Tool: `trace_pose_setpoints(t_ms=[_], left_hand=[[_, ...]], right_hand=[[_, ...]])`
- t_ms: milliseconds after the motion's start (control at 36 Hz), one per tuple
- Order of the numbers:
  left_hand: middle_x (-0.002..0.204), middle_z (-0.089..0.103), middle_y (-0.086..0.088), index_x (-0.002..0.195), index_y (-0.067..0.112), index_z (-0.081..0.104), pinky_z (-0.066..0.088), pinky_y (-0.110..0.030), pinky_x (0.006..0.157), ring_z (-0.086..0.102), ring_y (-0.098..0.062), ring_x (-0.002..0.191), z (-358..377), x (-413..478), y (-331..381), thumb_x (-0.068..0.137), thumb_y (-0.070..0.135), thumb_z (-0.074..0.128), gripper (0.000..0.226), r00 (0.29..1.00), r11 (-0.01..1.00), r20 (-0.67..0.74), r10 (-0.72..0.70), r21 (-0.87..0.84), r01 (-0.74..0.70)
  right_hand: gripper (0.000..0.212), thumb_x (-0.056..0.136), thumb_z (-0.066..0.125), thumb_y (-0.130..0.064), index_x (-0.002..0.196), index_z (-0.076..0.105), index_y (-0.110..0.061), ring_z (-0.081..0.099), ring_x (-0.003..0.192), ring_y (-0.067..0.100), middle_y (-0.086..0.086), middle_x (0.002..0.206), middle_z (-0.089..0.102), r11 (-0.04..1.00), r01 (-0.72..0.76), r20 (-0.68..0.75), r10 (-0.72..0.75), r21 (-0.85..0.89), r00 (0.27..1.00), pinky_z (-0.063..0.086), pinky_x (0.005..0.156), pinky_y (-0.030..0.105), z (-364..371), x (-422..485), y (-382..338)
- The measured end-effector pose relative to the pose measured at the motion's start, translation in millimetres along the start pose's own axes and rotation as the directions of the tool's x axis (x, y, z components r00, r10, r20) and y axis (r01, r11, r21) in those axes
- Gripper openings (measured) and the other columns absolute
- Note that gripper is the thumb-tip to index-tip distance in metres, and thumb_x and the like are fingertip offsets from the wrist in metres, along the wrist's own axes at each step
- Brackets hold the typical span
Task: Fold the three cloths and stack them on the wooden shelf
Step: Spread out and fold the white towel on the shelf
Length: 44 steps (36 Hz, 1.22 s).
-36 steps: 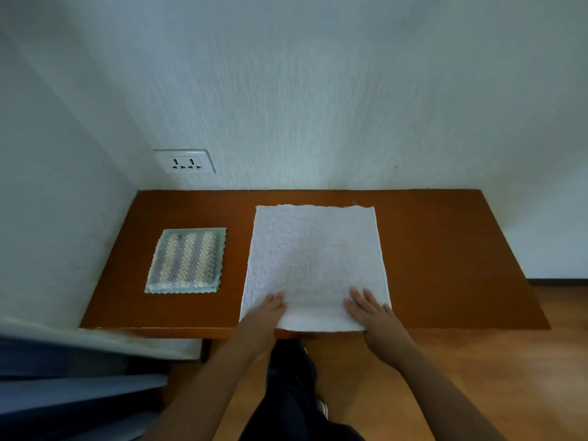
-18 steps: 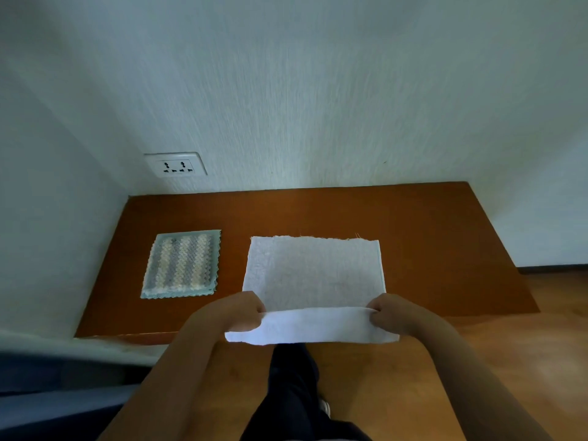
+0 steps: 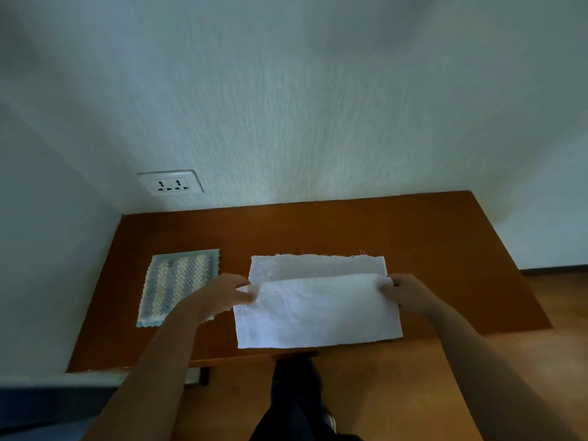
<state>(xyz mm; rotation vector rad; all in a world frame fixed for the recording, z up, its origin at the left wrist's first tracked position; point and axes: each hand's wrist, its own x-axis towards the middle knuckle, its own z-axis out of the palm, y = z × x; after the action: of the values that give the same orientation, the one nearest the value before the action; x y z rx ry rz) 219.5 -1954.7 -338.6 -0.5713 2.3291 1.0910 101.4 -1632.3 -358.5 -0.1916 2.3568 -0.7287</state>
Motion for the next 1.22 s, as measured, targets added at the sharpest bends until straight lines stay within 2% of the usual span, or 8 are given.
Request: trace_pose_setpoints(t_ms=[111,194,417,528,694,861,1111,1222], left_hand=[[0.129,0.052,-0.009,0.126,0.010,0.052,0.044,-0.030,0.087,0.050,-0.018,0.103,-1,15,0,0.087,0.025,0.064,0.043,0.997,0.965,0.040,-0.065,-0.250,0.073],[0.115,0.057,-0.007,0.112,0.015,0.056,0.042,-0.036,0.093,0.052,-0.020,0.103,0,25,1,0.087,0.021,0.065,0.027,0.993,0.930,0.074,-0.096,-0.350,0.115],[0.093,0.058,0.007,0.093,0.026,0.055,0.044,-0.032,0.086,0.054,-0.014,0.090,2,55,5,0.090,0.019,0.060,0.008,0.993,0.864,0.056,-0.105,-0.490,0.119],[0.108,0.061,0.001,0.110,0.021,0.057,0.044,-0.030,0.082,0.057,-0.019,0.102,3,62,5,0.094,0.024,0.054,0.017,0.997,0.884,0.039,-0.064,-0.462,0.075],[0.096,0.065,0.001,0.096,0.026,0.058,0.047,-0.020,0.064,0.063,-0.014,0.089,10,72,9,0.098,0.026,0.046,0.013,0.995,0.920,-0.094,-0.015,-0.390,-0.023],[0.105,0.062,-0.002,0.115,0.014,0.058,0.050,-0.030,0.084,0.059,-0.019,0.099,17,82,7,0.097,0.035,0.045,0.031,0.966,0.977,-0.253,-0.048,-0.213,-0.008],[0.125,0.057,-0.009,0.128,0.006,0.050,0.042,-0.029,0.093,0.053,-0.023,0.112,27,92,11,0.097,0.038,0.043,0.045,0.914,0.986,-0.371,-0.164,-0.060,0.153],[0.091,0.057,0.002,0.110,0.008,0.057,0.039,-0.024,0.072,0.050,-0.010,0.082,31,93,11,0.097,0.035,0.044,0.033,0.894,0.985,-0.416,-0.166,-0.031,0.169]], right_hand=[[0.029,0.098,0.041,-0.019,0.114,0.058,-0.001,0.054,0.088,0.021,0.008,0.100,0.057,0.997,-0.045,-0.087,0.050,0.058,0.995,0.042,0.066,0.025,7,15,-1],[0.027,0.097,0.041,-0.018,0.106,0.061,-0.002,0.058,0.086,0.028,0.016,0.099,0.062,0.994,-0.078,-0.111,0.087,0.080,0.990,0.049,0.071,0.036,12,26,0],[0.021,0.099,0.039,-0.019,0.101,0.058,-0.010,0.051,0.069,0.011,-0.003,0.077,0.054,0.992,-0.114,-0.216,0.124,0.056,0.968,0.038,0.056,0.018,14,52,3],[0.020,0.100,0.038,-0.021,0.101,0.055,-0.011,0.051,0.067,0.010,-0.001,0.078,0.055,0.992,-0.115,-0.245,0.126,0.055,0.961,0.038,0.056,0.017,16,59,2],[0.021,0.100,0.035,-0.022,0.108,0.051,-0.010,0.047,0.054,0.010,-0.002,0.068,0.051,0.990,-0.126,-0.294,0.103,-0.059,0.950,0.036,0.047,0.019,19,67,1],[0.033,0.101,0.032,-0.023,0.128,0.043,-0.008,0.042,0.048,0.008,-0.003,0.064,0.048,0.989,-0.137,-0.340,0.108,-0.061,0.934,0.029,0.041,0.017,21,70,2],[0.027,0.102,0.030,-0.025,0.111,0.048,-0.007,0.043,0.048,0.009,-0.003,0.062,0.047,0.979,-0.172,-0.390,0.115,-0.114,0.914,0.035,0.042,0.019,23,74,2],[0.024,0.101,0.033,-0.026,0.108,0.048,-0.009,0.043,0.048,0.008,-0.004,0.064,0.048,0.972,-0.187,-0.390,0.119,-0.140,0.913,0.034,0.041,0.018,21,74,0]])
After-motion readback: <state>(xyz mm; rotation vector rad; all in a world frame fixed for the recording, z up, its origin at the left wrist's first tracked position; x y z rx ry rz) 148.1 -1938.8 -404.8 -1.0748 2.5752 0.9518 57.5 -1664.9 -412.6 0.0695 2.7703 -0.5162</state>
